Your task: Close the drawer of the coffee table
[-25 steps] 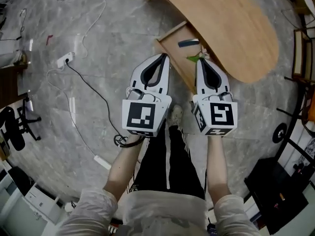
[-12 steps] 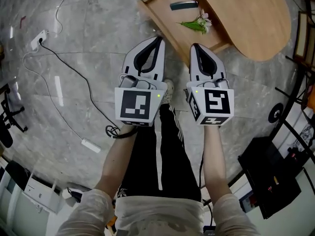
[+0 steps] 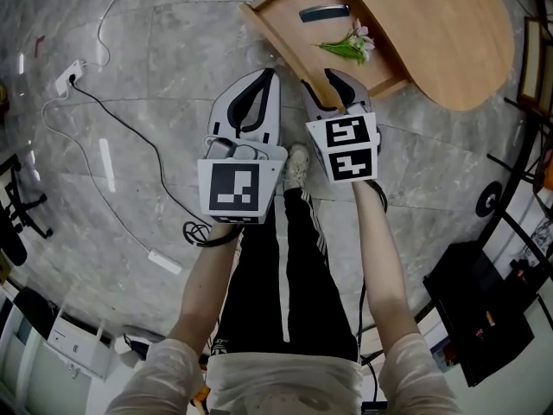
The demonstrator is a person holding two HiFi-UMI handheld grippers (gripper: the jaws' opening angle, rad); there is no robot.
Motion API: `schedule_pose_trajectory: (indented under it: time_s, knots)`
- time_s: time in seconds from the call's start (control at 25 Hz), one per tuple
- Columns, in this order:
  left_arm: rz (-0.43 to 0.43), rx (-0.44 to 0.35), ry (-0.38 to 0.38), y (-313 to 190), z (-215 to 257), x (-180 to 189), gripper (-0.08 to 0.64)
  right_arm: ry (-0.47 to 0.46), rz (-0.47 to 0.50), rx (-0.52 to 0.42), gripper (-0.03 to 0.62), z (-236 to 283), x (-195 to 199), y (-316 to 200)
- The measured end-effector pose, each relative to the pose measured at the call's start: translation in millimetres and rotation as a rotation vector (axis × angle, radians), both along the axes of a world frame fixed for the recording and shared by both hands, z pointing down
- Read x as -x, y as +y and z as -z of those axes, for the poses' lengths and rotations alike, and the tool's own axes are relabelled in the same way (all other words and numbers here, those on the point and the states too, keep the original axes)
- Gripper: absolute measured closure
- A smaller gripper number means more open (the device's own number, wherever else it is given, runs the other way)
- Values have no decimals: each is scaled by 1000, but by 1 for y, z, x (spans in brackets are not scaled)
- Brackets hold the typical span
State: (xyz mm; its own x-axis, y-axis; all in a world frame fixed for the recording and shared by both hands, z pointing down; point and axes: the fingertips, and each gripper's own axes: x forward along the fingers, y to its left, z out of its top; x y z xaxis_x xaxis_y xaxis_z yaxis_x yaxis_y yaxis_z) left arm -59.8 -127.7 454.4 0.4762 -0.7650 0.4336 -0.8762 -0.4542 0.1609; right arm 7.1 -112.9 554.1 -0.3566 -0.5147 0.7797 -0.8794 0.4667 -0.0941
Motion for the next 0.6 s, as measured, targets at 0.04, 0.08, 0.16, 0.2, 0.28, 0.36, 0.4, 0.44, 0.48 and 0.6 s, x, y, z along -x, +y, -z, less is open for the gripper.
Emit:
schedule_pose_trajectory:
  time_s: [0.04,0.08,0.16,0.2,0.28,0.36,0.4,0.44,0.48,0.6]
  knots:
    - [1,4,-4,1,-3,2,551,28,13,24,408,-12,1,0]
    - [1,9,-8,2,-6,4,551,56,30,48,410,-24,1,1]
    - [-1,22,-20,5,-13,6,551,107,67,95,410,-47,3,2]
    - [-2,28,-28,6,-16,8,551,128,85,117,410,-58,4,3]
    - [-6,39,-44,10,-23,9,551,162,113,160,411,-78,5,5]
    - [-10,51,-51,13,-29,10,551,201,129,195,436,-94,3,8]
    - [-11,56,-52,14,-31,10,551,221,136,204,466,-100,2,8]
    - [-13,60,-53,15,-34,10,551,237,141,209,492,-103,2,9]
    - [-14,63,-54,15,-35,10,552,248,144,210,512,-105,2,9]
    - [-10,72,-55,16,-38,12,551,275,146,205,517,-106,3,9]
